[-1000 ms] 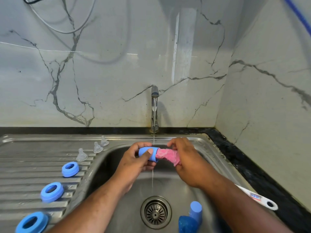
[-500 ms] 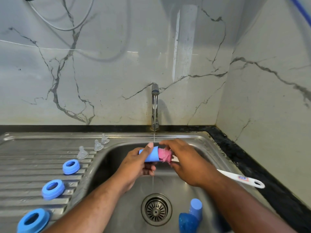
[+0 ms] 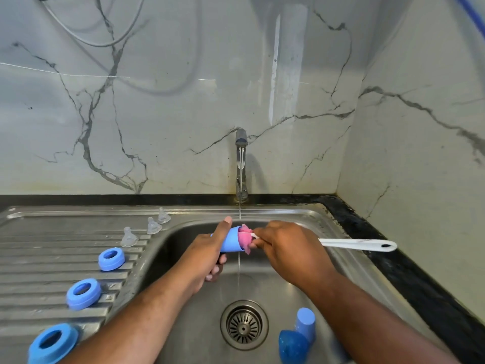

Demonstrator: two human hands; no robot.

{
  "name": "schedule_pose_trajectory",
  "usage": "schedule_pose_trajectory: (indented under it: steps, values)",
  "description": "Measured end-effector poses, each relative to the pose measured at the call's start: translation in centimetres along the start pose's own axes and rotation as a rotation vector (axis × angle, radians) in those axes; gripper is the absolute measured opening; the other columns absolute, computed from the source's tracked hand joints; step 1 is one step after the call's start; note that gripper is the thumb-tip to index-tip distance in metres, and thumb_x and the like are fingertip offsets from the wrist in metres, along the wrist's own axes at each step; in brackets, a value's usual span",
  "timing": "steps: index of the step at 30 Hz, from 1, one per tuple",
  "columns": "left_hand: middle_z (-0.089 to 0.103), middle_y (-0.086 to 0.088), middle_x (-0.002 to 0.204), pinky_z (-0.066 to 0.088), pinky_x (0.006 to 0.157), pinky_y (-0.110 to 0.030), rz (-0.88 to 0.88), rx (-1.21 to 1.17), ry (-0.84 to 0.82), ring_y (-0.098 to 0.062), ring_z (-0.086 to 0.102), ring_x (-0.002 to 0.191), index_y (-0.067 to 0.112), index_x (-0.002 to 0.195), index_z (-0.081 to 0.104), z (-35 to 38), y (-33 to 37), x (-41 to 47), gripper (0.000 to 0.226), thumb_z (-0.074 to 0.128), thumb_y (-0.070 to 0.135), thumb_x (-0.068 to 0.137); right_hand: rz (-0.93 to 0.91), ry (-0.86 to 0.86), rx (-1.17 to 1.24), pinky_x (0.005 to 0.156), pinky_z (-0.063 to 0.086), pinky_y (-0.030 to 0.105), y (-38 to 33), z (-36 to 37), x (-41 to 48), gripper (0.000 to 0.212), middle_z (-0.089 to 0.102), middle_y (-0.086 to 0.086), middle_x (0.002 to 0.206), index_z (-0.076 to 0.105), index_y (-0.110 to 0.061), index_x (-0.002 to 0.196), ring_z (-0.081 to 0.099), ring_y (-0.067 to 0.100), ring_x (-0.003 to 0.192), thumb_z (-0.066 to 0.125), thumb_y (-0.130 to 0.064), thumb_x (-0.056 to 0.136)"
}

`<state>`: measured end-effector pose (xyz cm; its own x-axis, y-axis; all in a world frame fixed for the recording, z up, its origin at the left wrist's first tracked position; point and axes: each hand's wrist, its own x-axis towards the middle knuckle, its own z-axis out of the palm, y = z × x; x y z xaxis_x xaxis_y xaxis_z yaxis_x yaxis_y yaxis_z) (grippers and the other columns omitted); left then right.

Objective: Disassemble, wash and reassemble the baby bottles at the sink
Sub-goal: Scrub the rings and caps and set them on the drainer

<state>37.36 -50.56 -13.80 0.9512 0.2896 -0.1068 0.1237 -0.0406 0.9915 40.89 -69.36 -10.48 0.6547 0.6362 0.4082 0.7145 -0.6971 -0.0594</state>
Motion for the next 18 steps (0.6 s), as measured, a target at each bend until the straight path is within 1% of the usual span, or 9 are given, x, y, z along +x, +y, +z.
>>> schedule_pose_trajectory:
  steps: [3, 6, 8, 10, 11, 13, 15, 16, 18]
  values:
    - [0.043, 0.002, 0.056, 0.026, 0.044, -0.019, 0.039, 0.101, -0.028, -0.01, 0.032, 0.042, 0.016, 0.093, 0.063, -0.3, 0.2, 0.1, 0.051, 0.052, 0.066, 0.093, 0.029, -0.018, 0.054, 0.068, 0.035, 0.029, -0.3, 0.7, -0.2, 0.021, 0.058, -0.005, 0.091, 0.069, -0.028, 0.113, 0.05, 0.014, 0.079, 0.05, -0.031, 0.103]
    - [0.048, 0.001, 0.062, 0.035, 0.05, -0.023, 0.156, 0.136, -0.1, -0.011, 0.04, 0.052, 0.022, 0.089, 0.065, -0.5, 0.5, 0.0, 0.044, 0.058, 0.065, 0.091, 0.137, 0.004, 0.302, 0.064, 0.045, 0.035, 0.4, 1.6, -0.1, 0.024, 0.059, -0.009, 0.069, 0.072, -0.029, 0.088, 0.054, 0.01, 0.065, 0.054, -0.037, 0.102]
    - [0.052, -0.002, 0.067, 0.039, 0.055, -0.024, 0.256, 0.111, -0.179, -0.014, 0.045, 0.061, 0.025, 0.087, 0.064, -0.5, 0.6, -0.3, 0.038, 0.06, 0.063, 0.09, 0.202, 0.009, 0.434, 0.059, 0.041, 0.032, 1.0, 2.1, 0.1, 0.034, 0.053, -0.013, 0.055, 0.065, -0.028, 0.069, 0.047, 0.008, 0.055, 0.059, -0.037, 0.101]
    - [0.057, -0.001, 0.071, 0.041, 0.057, -0.024, 0.323, 0.096, -0.253, -0.016, 0.048, 0.065, 0.022, 0.096, 0.062, -0.4, 0.7, -0.5, 0.032, 0.061, 0.054, 0.092, 0.254, -0.003, 0.525, 0.054, 0.034, 0.03, 1.3, 2.2, 0.2, 0.04, 0.047, -0.011, 0.05, 0.061, -0.024, 0.062, 0.04, 0.008, 0.05, 0.061, -0.034, 0.1]
    - [0.061, -0.001, 0.076, 0.042, 0.059, -0.025, 0.352, 0.097, -0.286, -0.016, 0.049, 0.067, 0.02, 0.104, 0.061, -0.3, 0.6, -0.6, 0.027, 0.061, 0.045, 0.095, 0.271, -0.014, 0.529, 0.054, 0.034, 0.03, 1.5, 2.2, 0.2, 0.038, 0.046, -0.01, 0.05, 0.063, -0.022, 0.065, 0.039, 0.008, 0.05, 0.061, -0.034, 0.1]
    - [0.067, -0.005, 0.089, 0.044, 0.062, -0.028, 0.388, 0.116, -0.315, -0.015, 0.053, 0.073, 0.02, 0.115, 0.06, -0.2, 0.2, -0.5, 0.017, 0.059, 0.03, 0.101, 0.26, -0.05, 0.432, 0.058, 0.038, 0.03, 1.8, 2.0, 0.2, 0.03, 0.053, -0.01, 0.057, 0.066, -0.026, 0.074, 0.047, 0.006, 0.057, 0.06, -0.037, 0.1]
    - [0.065, -0.013, 0.101, 0.048, 0.066, -0.031, 0.366, 0.137, -0.302, -0.016, 0.057, 0.079, 0.024, 0.12, 0.059, -0.3, -0.3, -0.3, 0.017, 0.057, 0.025, 0.103, 0.21, -0.089, 0.265, 0.066, 0.045, 0.031, 1.9, 1.8, 0.1, 0.017, 0.064, -0.009, 0.08, 0.069, -0.03, 0.094, 0.058, 0.01, 0.075, 0.056, -0.04, 0.099]
    - [0.062, -0.014, 0.102, 0.049, 0.068, -0.031, 0.341, 0.138, -0.295, -0.016, 0.057, 0.081, 0.024, 0.121, 0.059, -0.4, -0.5, -0.2, 0.018, 0.056, 0.023, 0.104, 0.169, -0.087, 0.185, 0.07, 0.047, 0.03, 1.8, 1.5, -0.1, 0.019, 0.066, -0.009, 0.092, 0.068, -0.032, 0.106, 0.06, 0.012, 0.084, 0.055, -0.042, 0.098]
    - [0.059, -0.013, 0.098, 0.048, 0.065, -0.03, 0.284, 0.106, -0.286, -0.016, 0.056, 0.077, 0.02, 0.122, 0.059, -0.4, -0.8, 0.0, 0.018, 0.056, 0.023, 0.104, 0.076, -0.061, 0.098, 0.076, 0.047, 0.03, 1.8, 1.4, -0.3, 0.036, 0.063, -0.011, 0.106, 0.06, -0.037, 0.127, 0.059, 0.011, 0.096, 0.053, -0.052, 0.095]
